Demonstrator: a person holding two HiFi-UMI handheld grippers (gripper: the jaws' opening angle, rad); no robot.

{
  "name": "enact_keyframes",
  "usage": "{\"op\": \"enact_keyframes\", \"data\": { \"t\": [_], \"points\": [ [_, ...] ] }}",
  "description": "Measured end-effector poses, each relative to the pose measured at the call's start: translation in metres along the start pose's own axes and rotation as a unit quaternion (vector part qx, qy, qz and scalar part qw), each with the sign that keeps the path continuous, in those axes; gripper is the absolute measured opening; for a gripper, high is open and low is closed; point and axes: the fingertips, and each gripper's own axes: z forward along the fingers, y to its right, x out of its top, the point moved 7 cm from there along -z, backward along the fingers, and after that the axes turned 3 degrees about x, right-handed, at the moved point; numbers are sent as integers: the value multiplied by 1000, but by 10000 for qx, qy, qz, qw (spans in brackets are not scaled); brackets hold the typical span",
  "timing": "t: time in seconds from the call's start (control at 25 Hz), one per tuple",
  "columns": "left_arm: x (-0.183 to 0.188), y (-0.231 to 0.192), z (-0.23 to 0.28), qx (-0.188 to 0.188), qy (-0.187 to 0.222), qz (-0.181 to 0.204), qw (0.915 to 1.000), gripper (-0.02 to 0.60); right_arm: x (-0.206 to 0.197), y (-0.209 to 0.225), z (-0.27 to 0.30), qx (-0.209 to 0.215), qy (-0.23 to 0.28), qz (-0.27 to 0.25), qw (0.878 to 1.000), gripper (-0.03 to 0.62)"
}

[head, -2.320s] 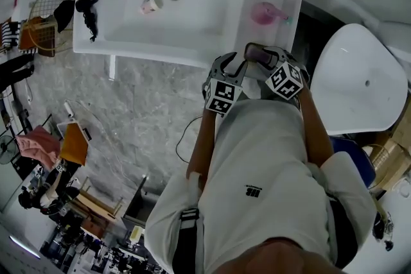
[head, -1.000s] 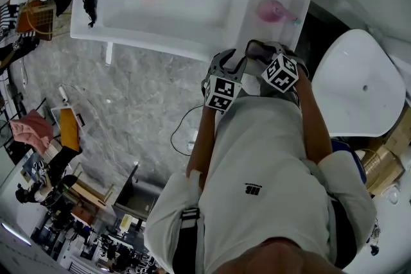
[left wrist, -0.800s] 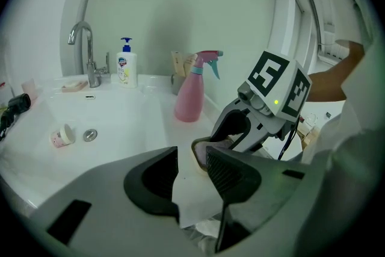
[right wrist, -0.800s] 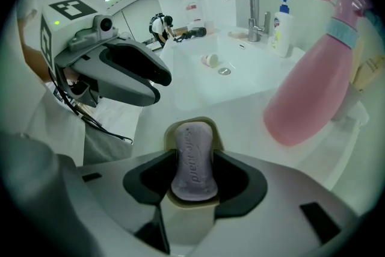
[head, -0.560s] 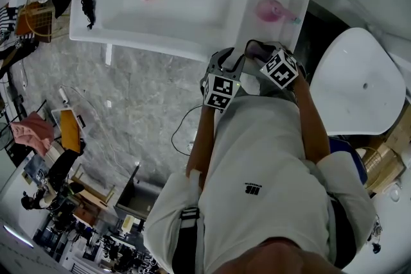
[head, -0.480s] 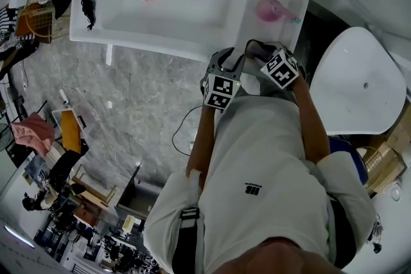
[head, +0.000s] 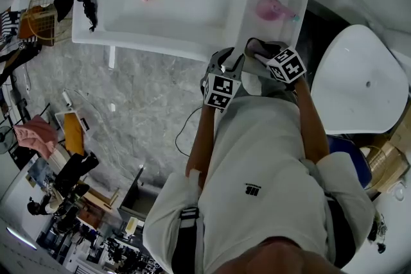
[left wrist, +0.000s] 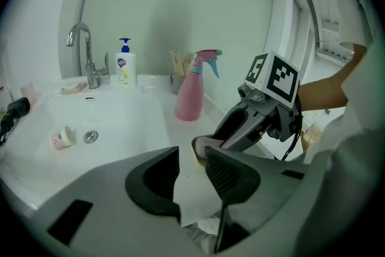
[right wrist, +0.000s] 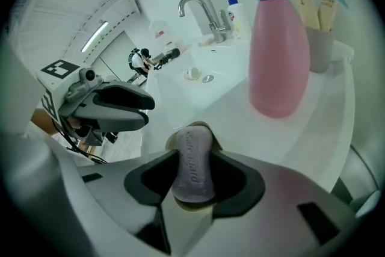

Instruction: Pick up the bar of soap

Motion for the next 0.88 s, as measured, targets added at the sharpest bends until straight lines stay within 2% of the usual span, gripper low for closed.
{"op": "enact_keyframes", "data": {
  "t": [0.6,0.88],
  "points": [
    [1,3,-3,-14,35,42,10000,146,-2,1,-11,501,522,764,9945,190],
    [1,3,-3,-54,27,81,9999,146,-3,-4,-16,631,737,882,9914,189]
  ]
}}
